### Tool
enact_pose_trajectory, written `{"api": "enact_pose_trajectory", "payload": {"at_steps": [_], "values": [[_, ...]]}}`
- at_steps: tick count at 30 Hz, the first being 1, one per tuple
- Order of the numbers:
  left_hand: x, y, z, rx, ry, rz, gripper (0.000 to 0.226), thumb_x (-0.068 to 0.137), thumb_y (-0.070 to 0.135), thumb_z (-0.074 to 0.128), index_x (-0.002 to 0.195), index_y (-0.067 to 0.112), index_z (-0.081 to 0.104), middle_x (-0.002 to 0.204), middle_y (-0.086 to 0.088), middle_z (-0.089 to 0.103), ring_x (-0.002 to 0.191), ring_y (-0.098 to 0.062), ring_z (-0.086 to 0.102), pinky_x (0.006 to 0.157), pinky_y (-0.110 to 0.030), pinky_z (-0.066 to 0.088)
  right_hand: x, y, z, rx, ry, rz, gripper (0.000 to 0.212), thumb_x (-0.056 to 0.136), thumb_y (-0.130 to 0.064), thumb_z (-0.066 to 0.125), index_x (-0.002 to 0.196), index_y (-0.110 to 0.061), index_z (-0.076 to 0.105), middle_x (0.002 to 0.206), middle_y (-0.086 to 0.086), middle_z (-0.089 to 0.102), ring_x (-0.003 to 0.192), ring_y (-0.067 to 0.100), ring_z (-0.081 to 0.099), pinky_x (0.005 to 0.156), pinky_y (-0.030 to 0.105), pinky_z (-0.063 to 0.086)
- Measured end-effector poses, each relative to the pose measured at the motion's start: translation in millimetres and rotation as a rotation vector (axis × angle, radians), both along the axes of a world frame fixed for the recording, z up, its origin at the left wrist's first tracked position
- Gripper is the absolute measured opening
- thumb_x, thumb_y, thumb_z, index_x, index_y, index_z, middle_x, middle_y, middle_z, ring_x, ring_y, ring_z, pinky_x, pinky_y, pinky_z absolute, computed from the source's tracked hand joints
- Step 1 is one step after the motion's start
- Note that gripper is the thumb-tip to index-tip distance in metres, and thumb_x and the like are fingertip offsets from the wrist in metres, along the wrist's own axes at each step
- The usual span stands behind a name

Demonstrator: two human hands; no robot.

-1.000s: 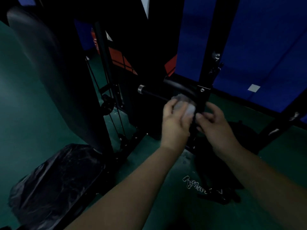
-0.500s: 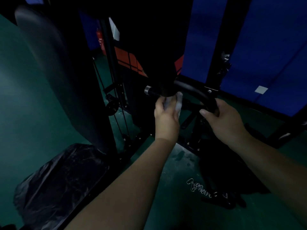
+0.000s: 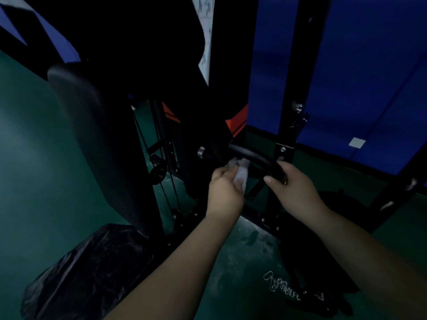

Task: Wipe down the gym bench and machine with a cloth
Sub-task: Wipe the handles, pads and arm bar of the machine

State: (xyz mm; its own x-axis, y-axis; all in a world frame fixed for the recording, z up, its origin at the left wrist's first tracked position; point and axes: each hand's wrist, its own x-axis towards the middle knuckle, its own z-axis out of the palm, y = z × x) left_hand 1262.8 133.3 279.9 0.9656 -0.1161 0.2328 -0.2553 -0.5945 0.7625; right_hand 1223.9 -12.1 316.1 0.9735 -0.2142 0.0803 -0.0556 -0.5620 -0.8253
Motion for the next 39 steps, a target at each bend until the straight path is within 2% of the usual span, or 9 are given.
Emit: {"api": "enact_pose_trajectory", "payload": {"at_steps": [4,9,12,17,20,26,31,35,39], "values": [[-32.6,15.6,34.5,-0.057,-0.163,0.117,0.037,0.09,0.004,0.053,0.125,0.015,0.06,0.119,0.001,0.049,0.11,-0.013,0.049,0.088,0.002,0.025,-4.0,1.7,15.6,-0.041,-0.098,0.053,0.032,0.091,-0.025,0.062,0.123,-0.024,0.058,0.111,-0.008,0.058,0.102,0.008,0.054,0.083,0.019,0.041],[-44.8,11.2,67.3,0.008,-0.475,0.127,0.039,0.09,0.003,0.055,0.129,0.01,0.056,0.113,-0.001,0.037,0.099,-0.008,0.041,0.089,-0.005,0.033,-0.8,7.2,23.5,0.041,-0.151,0.073,0.03,0.092,-0.022,0.06,0.122,-0.022,0.061,0.114,-0.005,0.06,0.106,0.008,0.055,0.087,0.018,0.038],[-31.9,6.3,70.1,0.175,-0.464,0.15,0.056,0.086,-0.003,0.055,0.139,0.012,0.046,0.106,0.002,0.027,0.094,-0.01,0.034,0.087,-0.01,0.037,1.0,6.7,21.2,0.076,-0.139,0.079,0.027,0.093,-0.022,0.059,0.119,-0.023,0.063,0.113,-0.006,0.062,0.105,0.009,0.057,0.085,0.018,0.041],[-44.9,13.7,49.0,0.408,-0.301,0.168,0.078,0.072,-0.011,0.062,0.143,0.011,0.039,0.104,-0.006,0.038,0.091,-0.026,0.049,0.067,-0.028,0.045,2.5,4.5,22.1,0.086,-0.121,0.081,0.026,0.093,-0.024,0.059,0.119,-0.025,0.062,0.112,-0.01,0.058,0.103,0.006,0.054,0.078,0.007,0.035],[-57.7,19.8,51.5,0.304,-0.214,0.165,0.064,0.083,-0.007,0.052,0.143,0.015,0.04,0.105,0.003,0.027,0.095,-0.02,0.044,0.081,-0.024,0.046,3.2,2.5,24.0,0.091,-0.084,0.095,0.025,0.094,-0.025,0.058,0.119,-0.025,0.062,0.112,-0.01,0.056,0.101,0.005,0.052,0.075,0.005,0.033],[-70.9,17.0,93.5,0.06,-0.464,0.13,0.053,0.085,-0.002,0.061,0.131,0.02,0.049,0.111,0.008,0.039,0.101,0.002,0.043,0.089,-0.007,0.036,-4.9,4.2,44.2,0.073,-0.23,0.049,0.021,0.091,-0.019,0.061,0.109,-0.029,0.067,0.109,-0.011,0.057,0.102,-0.002,0.054,0.078,-0.002,0.033],[-82.5,4.7,146.1,-0.322,-0.526,0.236,0.035,0.08,0.004,0.069,0.1,0.029,0.054,0.102,0.011,0.055,0.098,-0.002,0.056,0.08,-0.011,0.044,-27.9,30.0,109.8,0.536,-0.311,0.269,0.022,0.09,-0.038,0.047,0.103,-0.036,0.064,0.106,-0.013,0.07,0.1,-0.006,0.061,0.085,0.009,0.045],[-79.0,1.5,176.6,-0.345,-0.63,0.246,0.013,0.081,0.019,0.065,0.093,0.017,0.061,0.104,0.009,0.056,0.101,-0.004,0.056,0.085,-0.013,0.043,-38.0,51.7,143.8,0.782,-0.231,0.503,0.037,0.093,-0.053,0.039,0.104,-0.033,0.068,0.109,-0.001,0.07,0.106,0.01,0.064,0.092,0.025,0.047],[-77.0,2.1,199.8,-0.293,-0.654,0.201,0.014,0.089,0.024,0.055,0.098,0.02,0.065,0.11,0.011,0.054,0.109,-0.001,0.053,0.091,-0.011,0.04,-33.6,60.2,172.8,0.864,-0.237,0.568,0.047,0.088,-0.047,0.039,0.131,-0.032,0.052,0.125,-0.009,0.063,0.119,0.005,0.056,0.105,0.03,0.039]]}}
